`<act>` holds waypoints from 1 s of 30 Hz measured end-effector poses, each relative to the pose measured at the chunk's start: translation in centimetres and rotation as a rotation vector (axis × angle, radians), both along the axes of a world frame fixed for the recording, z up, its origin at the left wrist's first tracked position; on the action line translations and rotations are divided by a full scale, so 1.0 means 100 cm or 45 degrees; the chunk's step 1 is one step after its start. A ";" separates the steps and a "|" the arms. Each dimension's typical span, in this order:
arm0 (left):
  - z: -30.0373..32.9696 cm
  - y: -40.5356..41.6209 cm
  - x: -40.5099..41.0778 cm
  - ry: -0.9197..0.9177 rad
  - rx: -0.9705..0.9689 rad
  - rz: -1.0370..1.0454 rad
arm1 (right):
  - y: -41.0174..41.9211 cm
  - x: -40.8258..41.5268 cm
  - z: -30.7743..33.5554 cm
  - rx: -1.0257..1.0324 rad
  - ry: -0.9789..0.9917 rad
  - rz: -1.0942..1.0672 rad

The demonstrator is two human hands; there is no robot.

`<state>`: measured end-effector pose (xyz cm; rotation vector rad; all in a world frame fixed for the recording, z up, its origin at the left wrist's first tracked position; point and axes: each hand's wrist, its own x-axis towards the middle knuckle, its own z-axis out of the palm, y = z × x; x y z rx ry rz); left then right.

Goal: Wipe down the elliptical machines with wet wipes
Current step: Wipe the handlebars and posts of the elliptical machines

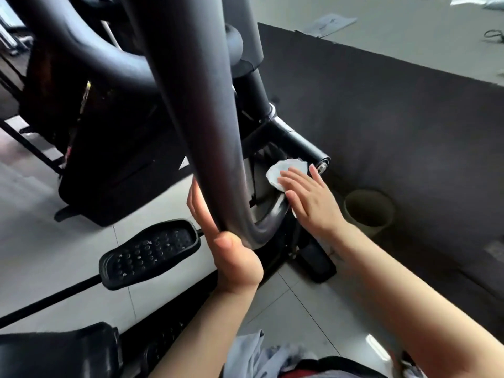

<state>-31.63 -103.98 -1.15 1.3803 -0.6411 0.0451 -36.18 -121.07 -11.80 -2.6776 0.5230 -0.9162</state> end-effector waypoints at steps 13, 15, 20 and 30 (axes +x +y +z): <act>-0.019 0.016 0.021 0.022 -0.074 -0.583 | 0.095 0.005 0.044 1.123 -0.408 -0.098; -0.019 0.021 0.030 -0.092 0.005 -0.646 | 0.130 0.000 0.067 1.358 -0.568 -0.126; -0.021 0.040 0.064 -0.204 0.109 -0.838 | 0.201 -0.008 0.123 1.568 -1.171 -0.119; 0.017 0.058 0.104 -0.166 0.147 -1.418 | 0.244 0.035 0.103 1.015 -1.224 -0.464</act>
